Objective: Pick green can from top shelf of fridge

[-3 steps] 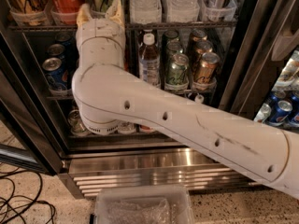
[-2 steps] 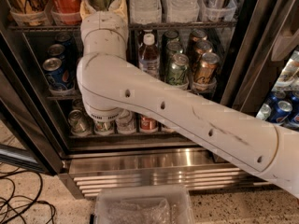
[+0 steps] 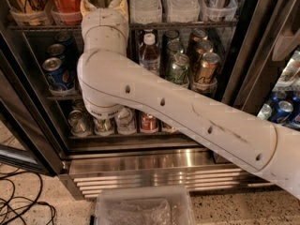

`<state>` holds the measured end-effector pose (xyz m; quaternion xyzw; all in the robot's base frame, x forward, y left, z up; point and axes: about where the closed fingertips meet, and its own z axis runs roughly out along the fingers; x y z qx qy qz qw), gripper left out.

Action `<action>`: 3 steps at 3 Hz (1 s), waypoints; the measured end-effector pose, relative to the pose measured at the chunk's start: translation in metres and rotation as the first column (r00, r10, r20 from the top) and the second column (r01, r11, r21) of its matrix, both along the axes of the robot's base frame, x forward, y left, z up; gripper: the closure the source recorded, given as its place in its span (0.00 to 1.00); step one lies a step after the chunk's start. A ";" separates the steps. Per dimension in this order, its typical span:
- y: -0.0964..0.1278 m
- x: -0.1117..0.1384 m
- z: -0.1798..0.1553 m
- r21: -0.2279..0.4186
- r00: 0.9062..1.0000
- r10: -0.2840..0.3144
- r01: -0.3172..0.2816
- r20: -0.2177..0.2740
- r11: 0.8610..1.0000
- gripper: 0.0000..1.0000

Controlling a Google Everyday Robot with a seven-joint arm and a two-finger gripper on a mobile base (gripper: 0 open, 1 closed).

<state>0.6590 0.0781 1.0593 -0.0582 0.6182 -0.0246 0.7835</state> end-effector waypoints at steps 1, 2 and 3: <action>0.002 0.007 0.004 -0.001 1.000 0.000 0.000 -0.001 1.000 0.43; 0.003 0.011 0.008 -0.003 1.000 0.000 0.000 -0.002 1.000 0.43; 0.005 0.016 0.012 -0.006 1.000 0.000 0.000 -0.002 1.000 0.62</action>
Offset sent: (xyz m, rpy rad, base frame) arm 0.0472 0.0166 0.0305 -0.0160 0.0037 0.0031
